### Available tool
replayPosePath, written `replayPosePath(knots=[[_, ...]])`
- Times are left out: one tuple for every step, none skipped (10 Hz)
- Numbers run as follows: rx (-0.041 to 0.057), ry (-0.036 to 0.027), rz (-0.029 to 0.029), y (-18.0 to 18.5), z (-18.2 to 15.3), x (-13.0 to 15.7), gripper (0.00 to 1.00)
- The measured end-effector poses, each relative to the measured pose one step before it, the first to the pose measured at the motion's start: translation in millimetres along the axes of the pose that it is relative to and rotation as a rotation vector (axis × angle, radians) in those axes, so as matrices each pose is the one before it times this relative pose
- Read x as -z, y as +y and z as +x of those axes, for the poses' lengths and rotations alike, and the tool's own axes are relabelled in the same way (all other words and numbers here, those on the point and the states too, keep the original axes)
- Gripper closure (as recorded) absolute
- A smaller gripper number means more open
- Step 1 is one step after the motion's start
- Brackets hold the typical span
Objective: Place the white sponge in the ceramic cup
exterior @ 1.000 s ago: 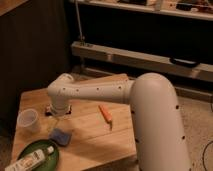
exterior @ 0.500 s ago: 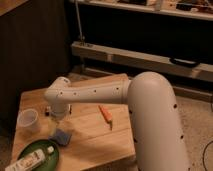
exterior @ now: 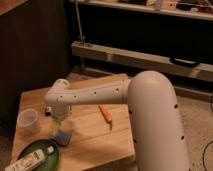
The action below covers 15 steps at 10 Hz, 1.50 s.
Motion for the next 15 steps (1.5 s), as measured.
replayPosePath(knots=[[0.00704,-0.01123,-0.01525,-0.41,-1.18,-3.82,0.2],[0.0052,-0.00781,-0.00532,-0.73,-2.11,-2.65,0.2],[0.00728,-0.00534,-0.00098,-2.51,-0.95,-1.02,0.2],[0.01266,-0.00095,0.00039,-4.53,1.46,-1.01,0.2],[0.01119,-0.00055,0.00303,-3.73,1.61,-1.11,0.2],[0.01098,0.00167,0.00505,-3.6,1.84,-0.69,0.2],[0.00641,0.00166,0.00395,-2.18,1.25,-0.4,0.2],[0.00888,0.00212,0.00735,-4.05,2.57,-0.69,0.2],[0.00377,0.00141,0.0063,-1.78,1.49,-0.82,0.2],[0.00201,0.00018,0.00384,-0.46,0.78,-1.2,0.2],[0.00054,0.00018,0.00516,-0.65,1.68,-2.0,0.2],[-0.0033,-0.00054,0.00157,1.13,0.29,-1.52,0.2],[-0.00639,0.00284,0.00304,1.59,0.09,-0.79,0.2],[-0.02695,0.0145,0.00961,7.03,-0.89,0.71,0.2],[-0.02755,0.01885,0.01655,6.69,-1.0,2.05,0.2]])
